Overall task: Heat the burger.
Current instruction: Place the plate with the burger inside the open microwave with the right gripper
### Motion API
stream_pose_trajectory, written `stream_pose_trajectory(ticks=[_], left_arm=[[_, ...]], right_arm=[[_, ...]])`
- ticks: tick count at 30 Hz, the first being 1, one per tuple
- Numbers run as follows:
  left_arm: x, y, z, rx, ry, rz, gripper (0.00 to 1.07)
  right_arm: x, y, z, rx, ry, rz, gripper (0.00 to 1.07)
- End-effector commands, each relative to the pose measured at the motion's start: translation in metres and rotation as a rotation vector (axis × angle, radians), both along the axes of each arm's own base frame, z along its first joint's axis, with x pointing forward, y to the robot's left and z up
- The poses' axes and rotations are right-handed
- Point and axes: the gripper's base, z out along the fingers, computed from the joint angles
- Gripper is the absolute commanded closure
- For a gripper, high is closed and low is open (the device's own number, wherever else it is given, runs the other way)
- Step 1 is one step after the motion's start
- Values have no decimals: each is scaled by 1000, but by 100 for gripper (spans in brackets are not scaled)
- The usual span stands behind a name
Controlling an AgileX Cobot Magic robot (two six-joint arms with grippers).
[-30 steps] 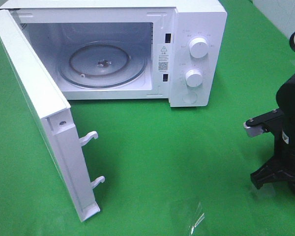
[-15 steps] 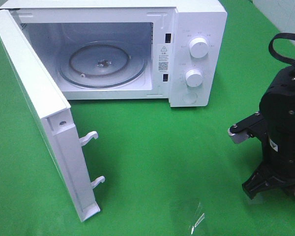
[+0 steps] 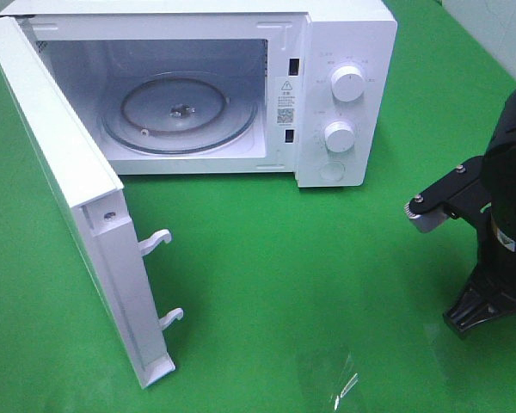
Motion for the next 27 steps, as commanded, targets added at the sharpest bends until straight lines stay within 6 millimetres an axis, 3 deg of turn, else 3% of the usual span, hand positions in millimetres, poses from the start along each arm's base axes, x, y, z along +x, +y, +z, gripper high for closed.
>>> stream_pose_trajectory(ticks=[1, 17, 27], left_arm=[[-2, 0, 1, -5, -28, -4, 9], [-2, 0, 1, -5, -28, -4, 9], [-2, 0, 1, -5, -28, -4, 9]], right_arm=[[-7, -3, 8, -72, -35, 42, 107], [-66, 9, 8, -77, -68, 302, 107], [-87, 29, 8, -97, -99, 515, 105]])
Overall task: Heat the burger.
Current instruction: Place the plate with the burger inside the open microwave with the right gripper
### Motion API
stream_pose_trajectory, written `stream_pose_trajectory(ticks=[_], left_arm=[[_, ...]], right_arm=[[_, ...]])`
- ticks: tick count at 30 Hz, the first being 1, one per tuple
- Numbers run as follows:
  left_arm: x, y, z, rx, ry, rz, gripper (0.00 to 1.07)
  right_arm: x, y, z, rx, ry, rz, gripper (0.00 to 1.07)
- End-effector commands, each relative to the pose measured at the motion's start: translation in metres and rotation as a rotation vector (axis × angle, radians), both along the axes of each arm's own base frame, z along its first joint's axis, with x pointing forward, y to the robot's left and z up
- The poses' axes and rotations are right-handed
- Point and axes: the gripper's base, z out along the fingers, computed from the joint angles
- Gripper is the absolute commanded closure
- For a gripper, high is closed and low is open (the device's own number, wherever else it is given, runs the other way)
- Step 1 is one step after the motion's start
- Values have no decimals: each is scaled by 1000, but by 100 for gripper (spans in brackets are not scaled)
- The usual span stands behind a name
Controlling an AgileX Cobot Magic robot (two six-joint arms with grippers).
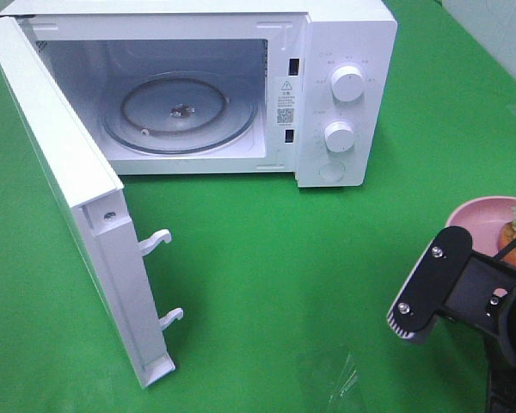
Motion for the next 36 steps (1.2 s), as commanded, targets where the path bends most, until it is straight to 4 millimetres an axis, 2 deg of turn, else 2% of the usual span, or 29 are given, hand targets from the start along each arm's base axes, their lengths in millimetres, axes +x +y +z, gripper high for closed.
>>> stream_pose_trajectory(ticks=[1, 9, 12, 15, 17, 18, 19, 36], left_arm=[[-2, 0, 1, -5, -28, -4, 9], [-2, 0, 1, -5, -28, -4, 9], [-2, 0, 1, -5, -28, -4, 9], [-2, 0, 1, -5, -28, -4, 9], [-2, 0, 1, -5, -28, -4, 9], [-2, 0, 1, -5, -28, -4, 9], [-2, 0, 1, -5, -28, -4, 9], [-2, 0, 1, -5, -28, -4, 9]], right_arm=[[-1, 1, 5, -62, -63, 85, 105], [2, 5, 8, -81, -114, 164, 104], [5, 10, 9, -90, -133, 274, 104], [6, 11, 9, -93, -135, 306, 104], [7, 20, 9, -88, -135, 479, 107], [7, 20, 9, -88, -135, 479, 107], [7, 24, 9, -93, -137, 552, 107], [9, 45, 13, -96, -219, 927, 107]])
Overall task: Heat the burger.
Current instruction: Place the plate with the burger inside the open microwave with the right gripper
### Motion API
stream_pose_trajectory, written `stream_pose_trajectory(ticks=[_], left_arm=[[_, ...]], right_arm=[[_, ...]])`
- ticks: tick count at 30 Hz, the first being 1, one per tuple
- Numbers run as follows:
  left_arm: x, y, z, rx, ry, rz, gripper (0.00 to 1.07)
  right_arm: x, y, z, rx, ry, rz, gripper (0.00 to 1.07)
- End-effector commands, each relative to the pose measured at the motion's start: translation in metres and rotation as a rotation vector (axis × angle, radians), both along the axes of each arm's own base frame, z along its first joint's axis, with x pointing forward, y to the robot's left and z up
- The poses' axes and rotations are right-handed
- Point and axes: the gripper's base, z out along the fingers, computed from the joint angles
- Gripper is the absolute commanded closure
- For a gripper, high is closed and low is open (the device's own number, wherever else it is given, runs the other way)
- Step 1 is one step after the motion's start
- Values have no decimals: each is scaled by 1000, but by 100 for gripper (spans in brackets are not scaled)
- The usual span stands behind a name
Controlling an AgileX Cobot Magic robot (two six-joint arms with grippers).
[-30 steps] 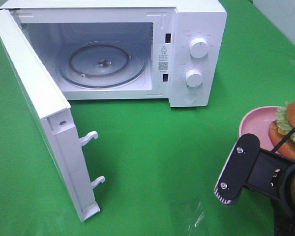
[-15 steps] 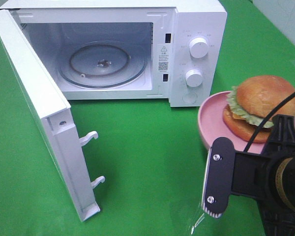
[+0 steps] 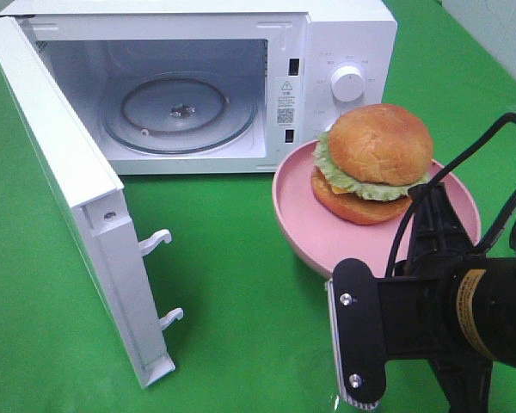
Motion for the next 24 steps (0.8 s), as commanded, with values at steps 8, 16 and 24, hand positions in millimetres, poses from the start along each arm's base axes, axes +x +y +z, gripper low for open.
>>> stream_pose_trajectory(ticks=[8, 16, 24], left_arm=[[-2, 0, 1, -5, -28, -4, 9], [-2, 0, 1, -5, -28, -4, 9], [-2, 0, 1, -5, -28, -4, 9]], right_arm=[[4, 10, 3, -45, -41, 317, 107], [22, 0, 4, -49, -38, 392, 107], [34, -10, 3, -83, -43, 488, 107]])
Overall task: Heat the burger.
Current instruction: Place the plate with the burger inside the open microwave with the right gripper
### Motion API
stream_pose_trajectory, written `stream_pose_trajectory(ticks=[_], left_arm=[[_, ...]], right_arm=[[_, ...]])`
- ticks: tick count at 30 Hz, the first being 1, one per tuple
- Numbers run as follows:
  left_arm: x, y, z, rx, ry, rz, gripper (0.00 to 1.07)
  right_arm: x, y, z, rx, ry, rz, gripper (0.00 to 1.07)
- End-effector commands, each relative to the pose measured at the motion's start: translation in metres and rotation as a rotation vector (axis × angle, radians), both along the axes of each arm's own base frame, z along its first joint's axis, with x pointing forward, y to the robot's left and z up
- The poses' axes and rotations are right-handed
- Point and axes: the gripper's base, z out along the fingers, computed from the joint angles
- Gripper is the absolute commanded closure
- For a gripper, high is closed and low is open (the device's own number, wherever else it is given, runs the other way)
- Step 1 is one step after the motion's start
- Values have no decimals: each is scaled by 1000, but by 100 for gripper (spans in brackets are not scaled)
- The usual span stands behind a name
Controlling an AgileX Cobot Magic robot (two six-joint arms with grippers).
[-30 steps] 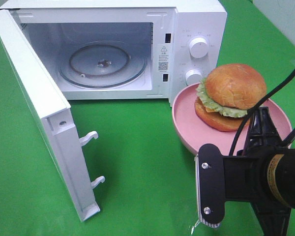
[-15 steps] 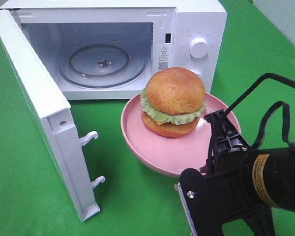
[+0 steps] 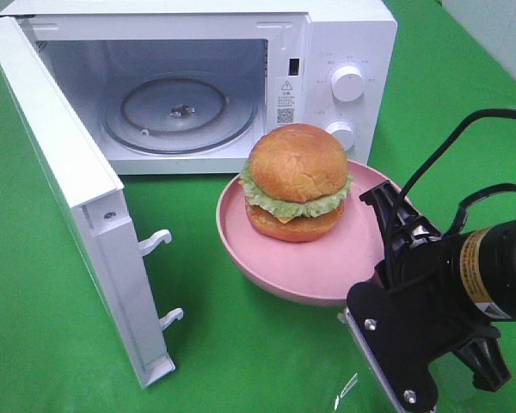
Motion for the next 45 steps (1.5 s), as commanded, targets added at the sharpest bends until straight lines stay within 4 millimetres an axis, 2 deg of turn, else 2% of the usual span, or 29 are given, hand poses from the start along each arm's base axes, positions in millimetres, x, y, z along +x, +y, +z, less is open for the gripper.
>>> stream_pose_trajectory(ticks=[1, 8, 11, 18, 39, 45], left_arm=[[-2, 0, 1, -5, -28, -4, 9], [-2, 0, 1, -5, -28, -4, 9], [-2, 0, 1, -5, -28, -4, 9], [-2, 0, 1, -5, -28, -4, 9], [-2, 0, 1, -5, -28, -4, 9], [-2, 0, 1, -5, -28, -4, 9]], right_arm=[[4, 2, 7, 33, -34, 84, 107], [11, 1, 11, 54, -43, 93, 107], [23, -1, 21, 70, -68, 75, 107], [37, -3, 35, 80, -114, 86, 107], [37, 1, 37, 89, -147, 144, 107], [43, 5, 32, 65, -132, 150, 107]])
